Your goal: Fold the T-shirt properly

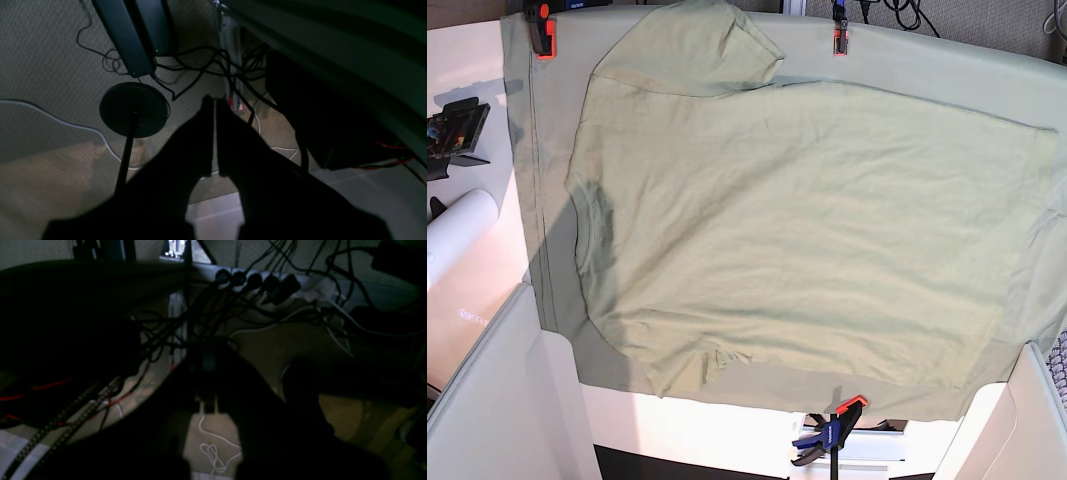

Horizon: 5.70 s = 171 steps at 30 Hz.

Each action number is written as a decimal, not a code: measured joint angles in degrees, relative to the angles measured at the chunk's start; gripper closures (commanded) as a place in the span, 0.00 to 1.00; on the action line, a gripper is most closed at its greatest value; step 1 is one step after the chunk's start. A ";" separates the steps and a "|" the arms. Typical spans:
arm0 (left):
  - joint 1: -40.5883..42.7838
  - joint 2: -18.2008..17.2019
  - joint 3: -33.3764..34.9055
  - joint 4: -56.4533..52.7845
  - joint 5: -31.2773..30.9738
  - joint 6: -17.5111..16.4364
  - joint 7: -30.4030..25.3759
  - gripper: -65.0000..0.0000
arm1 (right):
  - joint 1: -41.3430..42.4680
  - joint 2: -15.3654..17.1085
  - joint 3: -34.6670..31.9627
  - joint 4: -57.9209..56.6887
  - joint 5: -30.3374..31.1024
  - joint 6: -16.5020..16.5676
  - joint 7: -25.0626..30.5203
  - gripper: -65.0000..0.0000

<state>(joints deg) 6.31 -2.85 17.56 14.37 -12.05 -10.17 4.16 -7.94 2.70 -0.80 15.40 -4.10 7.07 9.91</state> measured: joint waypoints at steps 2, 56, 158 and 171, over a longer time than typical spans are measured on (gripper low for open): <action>0.20 0.00 0.00 0.04 0.00 -0.04 -0.20 0.98 | 0.00 0.00 0.00 0.00 0.00 0.00 0.02 1.00; 32.24 -10.47 -14.38 57.16 -6.27 -14.19 12.02 0.51 | -37.92 10.08 1.40 64.04 16.96 -0.13 -13.86 0.66; 16.24 -26.60 -40.00 68.83 -26.03 -19.76 28.57 1.00 | -29.59 -0.83 9.92 88.48 23.76 -2.38 -23.06 1.00; 16.63 -27.06 -43.98 68.54 -33.22 -28.85 30.97 1.00 | -29.86 -0.94 12.74 92.19 20.09 -2.36 -25.00 1.00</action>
<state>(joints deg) 22.94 -29.91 -26.41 82.91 -45.28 -39.03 35.14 -37.80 1.76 11.94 107.59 15.99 4.71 -15.09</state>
